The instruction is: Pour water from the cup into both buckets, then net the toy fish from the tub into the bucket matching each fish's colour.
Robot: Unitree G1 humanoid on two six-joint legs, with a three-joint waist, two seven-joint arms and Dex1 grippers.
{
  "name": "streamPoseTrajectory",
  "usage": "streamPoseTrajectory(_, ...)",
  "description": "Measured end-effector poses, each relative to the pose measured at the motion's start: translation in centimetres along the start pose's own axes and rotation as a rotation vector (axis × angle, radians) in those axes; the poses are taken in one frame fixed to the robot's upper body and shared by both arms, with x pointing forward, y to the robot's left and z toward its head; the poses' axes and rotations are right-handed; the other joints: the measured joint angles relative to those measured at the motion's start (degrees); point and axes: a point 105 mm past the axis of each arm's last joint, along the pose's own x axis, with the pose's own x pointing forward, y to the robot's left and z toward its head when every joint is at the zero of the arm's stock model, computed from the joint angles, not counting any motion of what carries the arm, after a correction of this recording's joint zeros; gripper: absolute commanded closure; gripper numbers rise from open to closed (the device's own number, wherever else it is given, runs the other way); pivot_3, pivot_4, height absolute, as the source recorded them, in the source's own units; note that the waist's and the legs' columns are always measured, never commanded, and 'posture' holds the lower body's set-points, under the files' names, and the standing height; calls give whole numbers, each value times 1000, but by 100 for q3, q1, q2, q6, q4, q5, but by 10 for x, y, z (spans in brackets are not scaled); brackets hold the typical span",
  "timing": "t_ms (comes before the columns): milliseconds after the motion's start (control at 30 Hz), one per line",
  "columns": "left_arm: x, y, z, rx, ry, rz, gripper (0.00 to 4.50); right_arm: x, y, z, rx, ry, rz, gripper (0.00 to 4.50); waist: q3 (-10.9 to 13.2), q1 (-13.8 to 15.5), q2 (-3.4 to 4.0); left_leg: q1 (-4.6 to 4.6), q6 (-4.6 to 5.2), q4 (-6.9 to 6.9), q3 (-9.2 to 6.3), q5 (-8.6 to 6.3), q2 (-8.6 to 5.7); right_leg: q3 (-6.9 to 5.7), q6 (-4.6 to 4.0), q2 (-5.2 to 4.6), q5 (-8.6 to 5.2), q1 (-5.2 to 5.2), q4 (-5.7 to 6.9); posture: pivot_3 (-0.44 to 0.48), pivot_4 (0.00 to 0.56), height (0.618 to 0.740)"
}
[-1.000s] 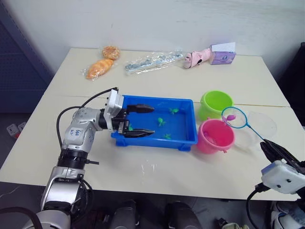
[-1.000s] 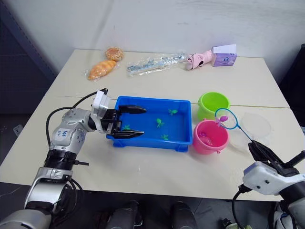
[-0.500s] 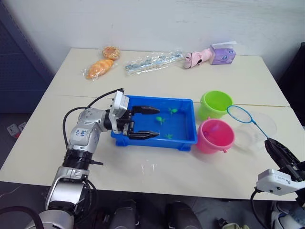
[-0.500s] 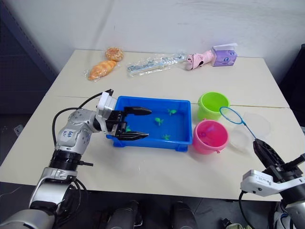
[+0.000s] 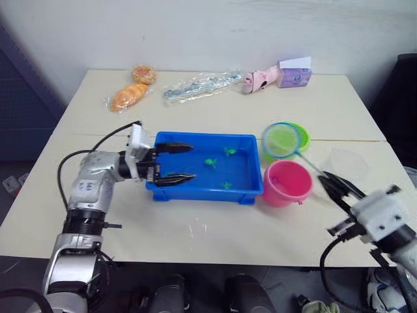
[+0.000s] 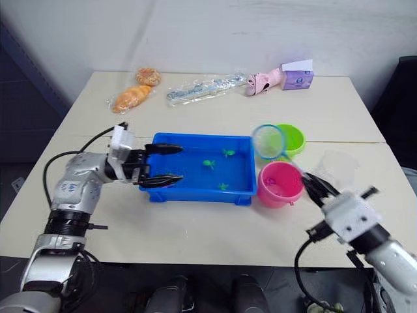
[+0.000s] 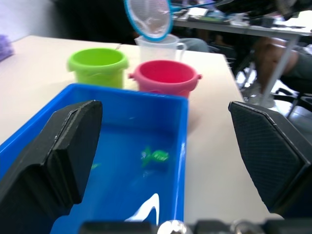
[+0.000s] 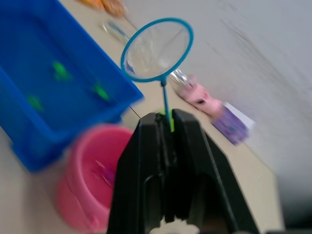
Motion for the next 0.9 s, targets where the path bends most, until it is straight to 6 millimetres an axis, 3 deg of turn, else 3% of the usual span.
streamPoseTrajectory(167, -51, 5, -14, -31, 65, 200, 39, 60, 18, 6, 140, 20, 176, 4500, 0, -22, 0, -17, 3, -3, 1, -3, -3, 0, -2, -8, 1, -24, 2, 0, 150, 740)
streamPoseTrajectory(333, -83, -4, -26, -63, 125, 293, 39, 99, 40, -3, 164, 107, 285, 4500, -1, 44, -1, -51, 14, 7, -7, -9, -13, -13, -4, -20, 2, -44, 4, 0, 150, 740)
streamPoseTrajectory(467, -89, -8, -18, -24, 133, 307, 39, 120, 57, -12, 137, 161, 370, 4500, -1, 19, -3, -56, 36, 31, -6, -25, -20, -13, -5, -31, 3, -40, 4, 0, 150, 740)
streamPoseTrajectory(567, -93, -11, -17, -9, 143, 320, 39, 135, 72, -9, 151, 165, 440, 4500, -1, -17, -2, -55, 34, 36, -5, -30, -19, -13, -5, -29, 3, -41, 9, 0, 150, 740)
streamPoseTrajectory(900, -92, -22, -21, 7, 172, 300, 39, 145, 85, -12, 93, 199, 524, 4500, -1, -19, -2, -55, 32, 37, -3, -36, -18, -13, -5, -28, 3, -42, 10, 0, 150, 740)
